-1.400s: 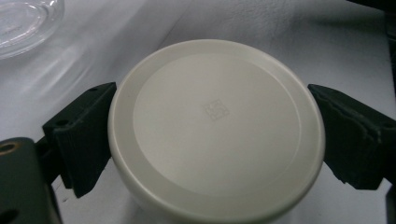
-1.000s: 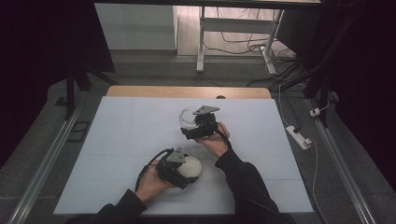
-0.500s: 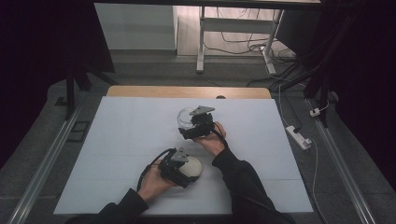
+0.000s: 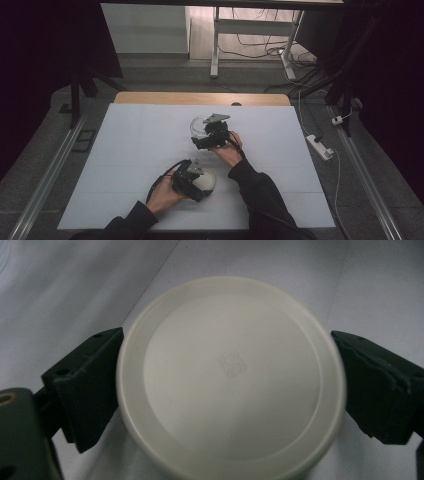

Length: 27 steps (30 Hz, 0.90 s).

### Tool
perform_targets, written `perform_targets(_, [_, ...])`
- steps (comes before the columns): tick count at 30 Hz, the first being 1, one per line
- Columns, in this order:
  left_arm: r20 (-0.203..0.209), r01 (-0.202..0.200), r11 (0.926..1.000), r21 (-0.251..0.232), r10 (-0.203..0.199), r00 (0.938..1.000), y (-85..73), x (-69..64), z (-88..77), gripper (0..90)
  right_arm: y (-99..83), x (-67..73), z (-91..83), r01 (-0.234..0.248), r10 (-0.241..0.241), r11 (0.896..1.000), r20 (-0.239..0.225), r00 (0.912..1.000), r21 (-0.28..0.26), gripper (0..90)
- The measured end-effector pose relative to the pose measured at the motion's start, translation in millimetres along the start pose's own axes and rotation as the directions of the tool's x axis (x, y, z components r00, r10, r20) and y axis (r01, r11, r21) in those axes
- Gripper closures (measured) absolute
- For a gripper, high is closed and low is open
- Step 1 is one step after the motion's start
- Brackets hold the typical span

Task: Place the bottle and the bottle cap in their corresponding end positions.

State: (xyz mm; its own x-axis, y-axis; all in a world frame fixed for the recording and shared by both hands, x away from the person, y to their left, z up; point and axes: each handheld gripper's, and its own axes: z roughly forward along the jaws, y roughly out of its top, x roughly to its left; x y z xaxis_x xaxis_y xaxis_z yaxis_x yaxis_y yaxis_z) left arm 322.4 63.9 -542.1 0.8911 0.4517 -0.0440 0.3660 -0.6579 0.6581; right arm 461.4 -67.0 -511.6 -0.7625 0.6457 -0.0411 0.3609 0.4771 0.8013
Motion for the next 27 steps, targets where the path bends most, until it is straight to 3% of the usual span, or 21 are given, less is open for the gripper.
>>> perform_targets(7, [0.022, 0.031, 0.9990, -0.032, -0.030, 0.9993, -1.9, 3.1, -2.6, 0.6, -0.4, -0.6, 0.6, -0.009, 0.009, 1.000, -0.027, 0.9996, -0.001, 1.1])
perform_targets(17, [0.046, 0.057, 0.9958, -0.072, -0.054, 0.9975, -4.0, 3.5, -15.1, 0.0, -0.7, -2.2, -6.0, -0.035, 0.036, 0.999, -0.048, 0.9982, 0.004, 0.0])
perform_targets(27, [0.115, 0.097, 0.9894, -0.108, -0.084, 0.9898, -8.4, 3.7, -30.2, 0.0, -1.4, -2.8, -15.3, -0.061, 0.062, 0.998, -0.055, 0.9966, 0.007, 0.0])
